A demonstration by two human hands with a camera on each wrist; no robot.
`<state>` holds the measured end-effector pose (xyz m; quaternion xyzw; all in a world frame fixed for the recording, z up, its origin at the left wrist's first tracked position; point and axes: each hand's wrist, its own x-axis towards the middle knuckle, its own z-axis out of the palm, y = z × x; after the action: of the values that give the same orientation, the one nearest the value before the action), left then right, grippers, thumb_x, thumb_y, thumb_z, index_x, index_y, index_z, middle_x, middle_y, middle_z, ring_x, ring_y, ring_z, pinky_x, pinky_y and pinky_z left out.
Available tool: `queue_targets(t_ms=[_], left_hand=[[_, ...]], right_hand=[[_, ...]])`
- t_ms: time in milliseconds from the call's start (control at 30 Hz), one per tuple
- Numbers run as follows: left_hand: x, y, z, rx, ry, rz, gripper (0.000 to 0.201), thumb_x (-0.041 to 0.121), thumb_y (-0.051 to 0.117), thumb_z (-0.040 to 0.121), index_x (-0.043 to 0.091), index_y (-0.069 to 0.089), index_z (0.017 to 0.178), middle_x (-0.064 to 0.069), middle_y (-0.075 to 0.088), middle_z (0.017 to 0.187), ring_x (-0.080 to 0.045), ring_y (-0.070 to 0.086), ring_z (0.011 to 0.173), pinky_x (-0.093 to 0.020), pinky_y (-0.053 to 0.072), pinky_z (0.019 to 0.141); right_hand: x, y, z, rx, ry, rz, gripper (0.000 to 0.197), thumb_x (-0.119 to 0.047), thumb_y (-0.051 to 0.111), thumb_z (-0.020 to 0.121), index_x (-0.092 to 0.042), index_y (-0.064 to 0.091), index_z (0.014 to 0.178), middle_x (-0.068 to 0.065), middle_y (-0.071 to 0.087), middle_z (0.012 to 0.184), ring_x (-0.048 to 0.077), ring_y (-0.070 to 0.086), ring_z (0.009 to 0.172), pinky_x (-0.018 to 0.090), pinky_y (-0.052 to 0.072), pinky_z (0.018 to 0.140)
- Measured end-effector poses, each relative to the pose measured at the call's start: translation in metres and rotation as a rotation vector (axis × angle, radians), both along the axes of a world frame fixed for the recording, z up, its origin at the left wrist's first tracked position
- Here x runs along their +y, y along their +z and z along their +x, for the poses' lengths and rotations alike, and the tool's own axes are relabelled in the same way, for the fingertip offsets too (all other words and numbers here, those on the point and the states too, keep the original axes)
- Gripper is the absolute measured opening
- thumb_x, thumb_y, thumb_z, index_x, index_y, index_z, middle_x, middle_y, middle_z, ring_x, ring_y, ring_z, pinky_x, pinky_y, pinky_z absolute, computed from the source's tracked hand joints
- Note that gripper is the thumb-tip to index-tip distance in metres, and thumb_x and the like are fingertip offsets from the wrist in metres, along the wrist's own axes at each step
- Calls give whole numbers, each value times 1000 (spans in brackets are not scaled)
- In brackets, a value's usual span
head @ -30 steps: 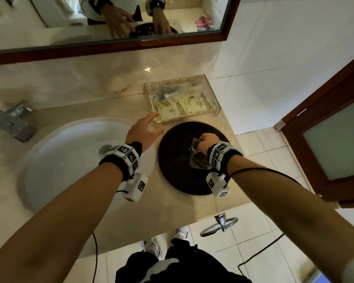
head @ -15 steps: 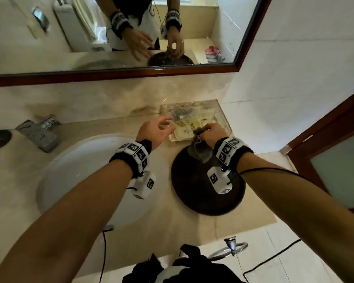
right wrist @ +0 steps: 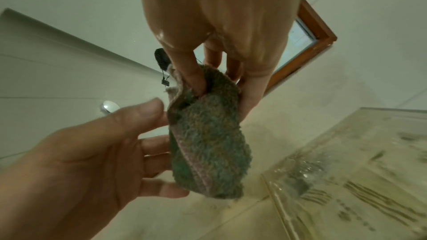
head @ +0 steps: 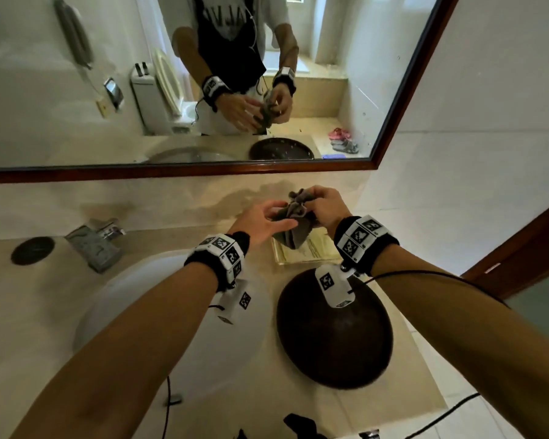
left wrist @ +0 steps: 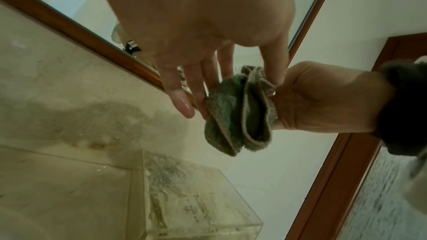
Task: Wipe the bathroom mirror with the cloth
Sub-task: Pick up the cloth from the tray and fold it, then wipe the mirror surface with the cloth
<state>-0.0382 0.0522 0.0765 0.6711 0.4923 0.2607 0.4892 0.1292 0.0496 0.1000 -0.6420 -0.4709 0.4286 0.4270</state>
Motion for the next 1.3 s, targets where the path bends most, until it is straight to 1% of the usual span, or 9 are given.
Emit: queue_targets(t_ms=[100,267,367,500,700,866,966,1133,1300], left_hand=[[6,5,3,45,55,24,55,30,77,78,25,56,129,-3,67,117,-19,64,103,-40,50,95],[18,20,3,77,195,167,17,18,67,88,23,62,104,0,66,101,-19,62,97,-34,51,84],[25,28,-1,62,213,238,7,21,63,89,24,58,94,2,69,96,-19,64,91,-40,53,83],[37,42,-7,-25,219,270,16,17,65,88,23,61,102,-1,70,97,-20,66,92,-45,55,84],[44,66,-14,-220,208,221,16,19,62,91,35,59,87,-5,71,100,-21,68,89,-45,59,73],[51,86,-17,-254,175,245,16,22,54,96,35,59,89,-5,70,98,-23,68,87,-45,60,69],[55,94,-16,-234,182,280,11,22,54,96,29,62,99,-10,69,102,-27,67,88,-48,60,68],[57,109,-8,-243,215,312,13,24,60,93,28,67,104,-4,69,101,-21,66,92,-41,59,76],[71,128,18,-52,260,489,19,35,68,85,23,73,99,2,72,95,-18,66,89,-37,54,81]], right_hand=[[3,10,-7,15,14,33,35,18,48,82,-14,58,71,3,62,73,15,57,65,18,48,46],[6,26,-11,139,8,56,28,11,57,84,-11,67,96,0,66,85,12,62,79,28,55,63],[11,30,-13,119,-54,53,30,-3,66,84,-16,63,111,-2,63,96,18,62,93,39,57,74],[16,43,-20,-18,-147,147,53,-19,73,78,-27,45,122,4,58,115,23,62,97,43,60,71],[21,65,-37,-11,-35,247,43,1,64,81,-21,59,117,3,65,109,27,63,105,51,55,89],[22,84,-50,92,65,204,63,19,58,78,-9,52,135,11,63,117,27,58,112,46,48,101],[21,86,-53,84,62,223,62,13,65,74,-15,54,127,12,64,117,30,61,111,51,50,98],[45,75,-34,42,4,273,48,-37,78,52,-47,60,94,5,69,108,29,66,102,54,54,89],[38,103,-13,-61,-29,377,27,-28,72,69,-48,64,85,0,71,96,29,68,94,53,55,86]])
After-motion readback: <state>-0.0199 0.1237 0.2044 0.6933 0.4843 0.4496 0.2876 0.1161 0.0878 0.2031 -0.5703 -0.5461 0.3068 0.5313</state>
